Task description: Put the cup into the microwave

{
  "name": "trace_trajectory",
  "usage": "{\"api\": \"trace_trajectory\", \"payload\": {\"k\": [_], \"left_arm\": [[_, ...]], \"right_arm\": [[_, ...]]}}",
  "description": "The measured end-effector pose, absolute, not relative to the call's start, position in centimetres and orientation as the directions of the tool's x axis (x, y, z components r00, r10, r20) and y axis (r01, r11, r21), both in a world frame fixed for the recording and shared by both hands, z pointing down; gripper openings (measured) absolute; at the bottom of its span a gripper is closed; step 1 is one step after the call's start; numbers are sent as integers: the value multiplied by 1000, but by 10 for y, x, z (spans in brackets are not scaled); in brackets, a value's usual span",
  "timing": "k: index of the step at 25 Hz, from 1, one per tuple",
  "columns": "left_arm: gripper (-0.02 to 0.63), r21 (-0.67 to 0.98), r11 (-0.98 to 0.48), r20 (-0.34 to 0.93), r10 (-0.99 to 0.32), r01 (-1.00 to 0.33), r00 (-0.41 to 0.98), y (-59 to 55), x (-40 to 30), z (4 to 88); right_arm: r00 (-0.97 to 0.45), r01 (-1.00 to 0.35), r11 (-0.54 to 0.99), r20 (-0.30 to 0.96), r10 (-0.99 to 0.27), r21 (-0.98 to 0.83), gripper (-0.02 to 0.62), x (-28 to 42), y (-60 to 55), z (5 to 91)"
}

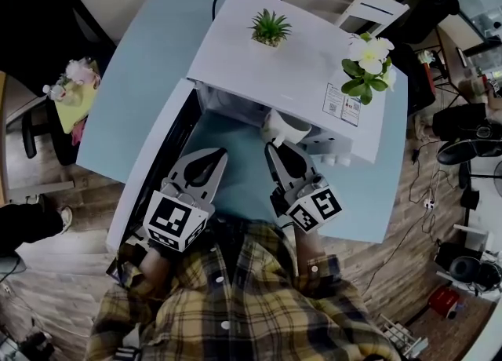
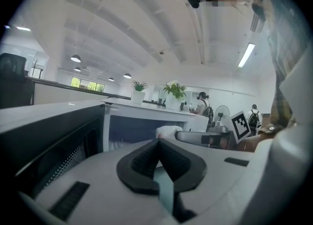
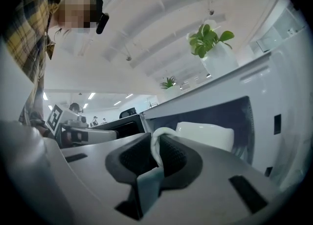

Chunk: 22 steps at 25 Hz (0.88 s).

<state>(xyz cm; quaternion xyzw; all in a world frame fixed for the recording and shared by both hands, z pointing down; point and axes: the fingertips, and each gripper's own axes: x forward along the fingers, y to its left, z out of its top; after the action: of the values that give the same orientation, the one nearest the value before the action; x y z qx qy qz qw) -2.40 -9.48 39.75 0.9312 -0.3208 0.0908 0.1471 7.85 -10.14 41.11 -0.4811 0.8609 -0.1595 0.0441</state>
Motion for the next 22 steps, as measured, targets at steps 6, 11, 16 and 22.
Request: {"api": "trace_trajectory", "payload": {"k": [6,11,16,22], "left_arm": [[-9,216,-748,274,-570,-627,775,-90,-24,401],[-10,219,-749,283,-564,-625,776,-85,-23,405],[-9,219,-741,293,-570,-634,768,-82,-26,407],[-9,216,-736,298,-577,-642,761,-80,-27,408]], "right_arm": [[-547,-813,506,79,-833,-287,60,72,-113,417],[-550,-817,517,79,-831,-253,60,67,-119,422],[-556,-819,527,91,-826,-225,60,64,-124,428],[-566,-820,545,111,-817,-175,60,61,-129,439]]}}
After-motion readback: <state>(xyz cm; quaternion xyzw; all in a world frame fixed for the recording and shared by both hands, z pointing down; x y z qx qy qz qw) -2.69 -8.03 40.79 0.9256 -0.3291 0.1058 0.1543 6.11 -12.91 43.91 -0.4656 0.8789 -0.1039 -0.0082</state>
